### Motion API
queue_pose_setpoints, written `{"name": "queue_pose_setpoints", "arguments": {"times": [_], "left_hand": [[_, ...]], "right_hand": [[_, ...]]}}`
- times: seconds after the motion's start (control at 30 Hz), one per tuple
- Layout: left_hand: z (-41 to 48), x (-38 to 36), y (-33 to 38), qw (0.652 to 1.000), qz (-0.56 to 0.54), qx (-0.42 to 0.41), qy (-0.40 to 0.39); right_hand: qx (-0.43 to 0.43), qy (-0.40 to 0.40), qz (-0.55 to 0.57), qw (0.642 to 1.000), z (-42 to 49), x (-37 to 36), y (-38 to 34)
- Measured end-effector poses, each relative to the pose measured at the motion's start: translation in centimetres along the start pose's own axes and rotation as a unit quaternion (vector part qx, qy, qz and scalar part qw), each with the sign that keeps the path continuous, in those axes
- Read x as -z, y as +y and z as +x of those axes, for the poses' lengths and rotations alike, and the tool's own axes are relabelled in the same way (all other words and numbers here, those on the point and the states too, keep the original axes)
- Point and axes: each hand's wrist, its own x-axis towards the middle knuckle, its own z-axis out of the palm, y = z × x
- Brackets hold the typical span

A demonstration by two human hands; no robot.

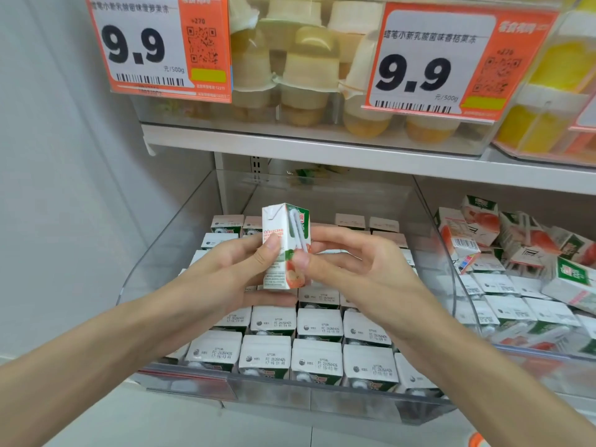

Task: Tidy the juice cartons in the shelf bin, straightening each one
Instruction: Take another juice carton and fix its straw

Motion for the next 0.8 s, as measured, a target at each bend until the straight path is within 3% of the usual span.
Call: {"name": "queue_pose_setpoints", "arguments": {"times": [0.17, 0.4, 0.8], "left_hand": [[0.06, -0.37, 0.17, 0.999, -0.029, -0.002, 0.031], [0.39, -0.05, 0.35, 0.994, -0.099, 0.018, 0.046], [0.4, 0.04, 0.18, 0.993, -0.094, 0.01, 0.071]], "right_hand": [[0.018, 0.03, -0.054, 0.998, 0.72, -0.74, 0.45], [-0.008, 0.045, 0.016, 0.999, 1.02, -0.09, 0.56], [0.026, 0.03, 0.002, 0.999, 0.47, 0.17, 0.53]]}}
